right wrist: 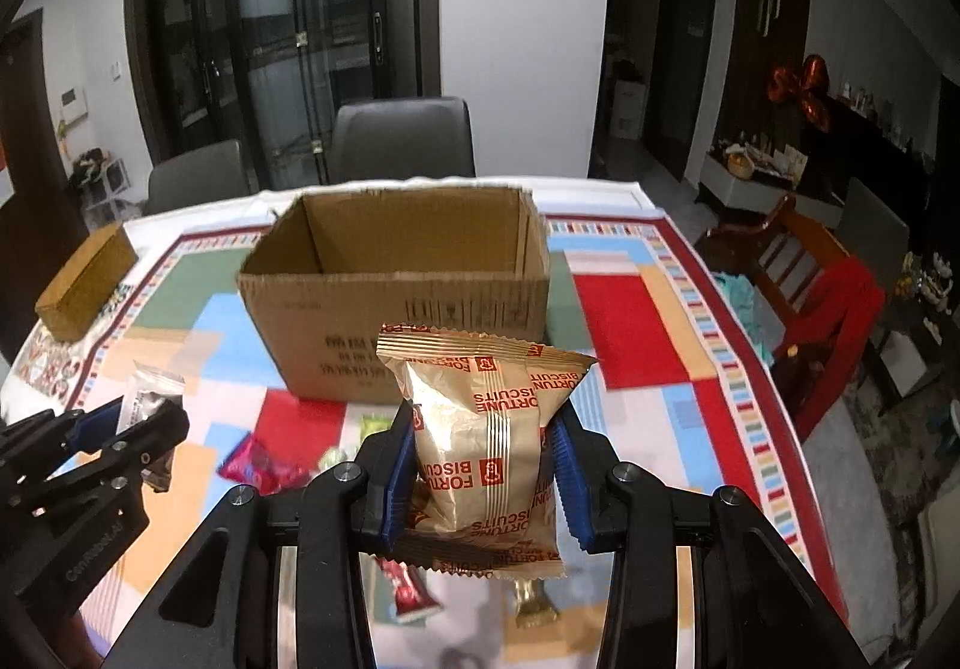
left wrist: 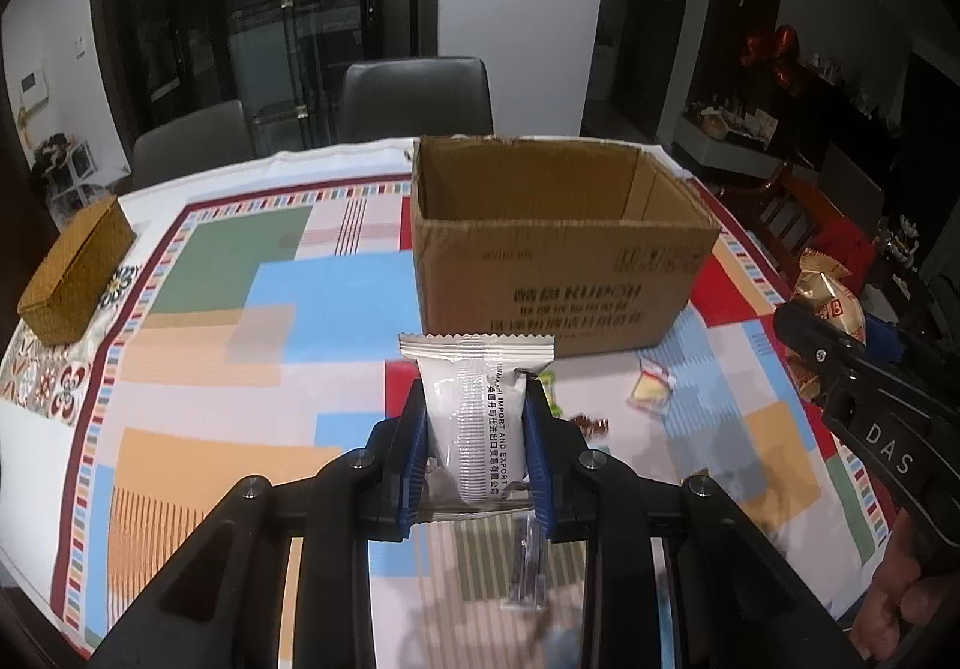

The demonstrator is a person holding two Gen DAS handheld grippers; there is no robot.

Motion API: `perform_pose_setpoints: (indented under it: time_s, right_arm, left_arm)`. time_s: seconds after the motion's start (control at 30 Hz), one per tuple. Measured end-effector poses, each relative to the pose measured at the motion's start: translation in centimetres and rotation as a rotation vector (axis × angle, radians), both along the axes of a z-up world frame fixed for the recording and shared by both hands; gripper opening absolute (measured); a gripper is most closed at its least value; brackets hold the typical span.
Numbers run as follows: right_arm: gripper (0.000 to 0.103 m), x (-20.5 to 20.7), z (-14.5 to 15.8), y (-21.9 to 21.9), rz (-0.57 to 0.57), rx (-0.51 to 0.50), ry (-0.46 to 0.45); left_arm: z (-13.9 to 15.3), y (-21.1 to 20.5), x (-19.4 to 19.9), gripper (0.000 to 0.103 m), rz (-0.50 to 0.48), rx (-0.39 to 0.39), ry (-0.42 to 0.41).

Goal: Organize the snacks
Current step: 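Lift both held packets and carry them over the open cardboard box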

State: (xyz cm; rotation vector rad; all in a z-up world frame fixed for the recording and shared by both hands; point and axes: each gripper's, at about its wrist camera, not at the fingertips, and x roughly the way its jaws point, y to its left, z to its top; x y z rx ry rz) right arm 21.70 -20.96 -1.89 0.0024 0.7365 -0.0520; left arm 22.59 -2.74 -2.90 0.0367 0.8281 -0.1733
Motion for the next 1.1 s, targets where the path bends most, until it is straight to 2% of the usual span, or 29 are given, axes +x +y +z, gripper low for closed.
perform_pose_setpoints:
  time_s: [0.53,1.1]
  right_arm:
    - [0.042,2.9,3.0,-0.5,-0.007,0.003,-0.130]
    - [0.042,6.6,3.8,-0.7,-0.005,-0.011,-0.183]
  left_arm:
    - [2.2,-0.8,4.0,0.029,-0.030,-0.016,-0.055]
    - [3.9,-1.8,8.6,0.029,-0.058,-0.024,-0.110]
